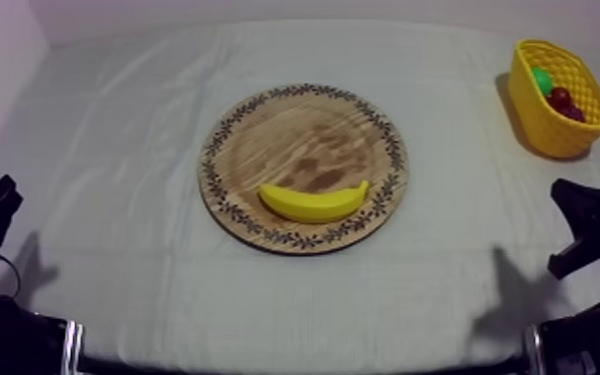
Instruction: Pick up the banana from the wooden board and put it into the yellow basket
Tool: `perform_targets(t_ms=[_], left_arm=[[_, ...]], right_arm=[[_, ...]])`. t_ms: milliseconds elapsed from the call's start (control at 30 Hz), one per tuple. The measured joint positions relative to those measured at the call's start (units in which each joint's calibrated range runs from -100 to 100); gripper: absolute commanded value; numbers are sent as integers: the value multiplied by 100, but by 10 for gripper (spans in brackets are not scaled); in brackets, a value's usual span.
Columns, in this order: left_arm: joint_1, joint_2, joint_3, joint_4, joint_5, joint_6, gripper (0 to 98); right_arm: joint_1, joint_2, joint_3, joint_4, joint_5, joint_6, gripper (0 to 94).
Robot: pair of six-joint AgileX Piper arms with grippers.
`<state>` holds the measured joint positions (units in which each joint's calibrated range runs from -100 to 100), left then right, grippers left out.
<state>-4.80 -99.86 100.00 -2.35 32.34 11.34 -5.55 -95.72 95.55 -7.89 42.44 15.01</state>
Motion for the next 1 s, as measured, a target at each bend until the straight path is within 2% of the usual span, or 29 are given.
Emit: perform_targets(t_ms=[100,433,667,1000], left_arm=[[0,0,0,0,0,0,1],[0,0,0,0,0,0,1],[0,0,0,0,0,0,1],[0,0,0,0,0,0,1]], right_arm=[[0,-2,-297,-141,182,125,6],[0,576,-1542,-366,486,347,6],[4,1790,-2795,-591,654,553,6],[40,3973,-4728,-973,1395,998,5]])
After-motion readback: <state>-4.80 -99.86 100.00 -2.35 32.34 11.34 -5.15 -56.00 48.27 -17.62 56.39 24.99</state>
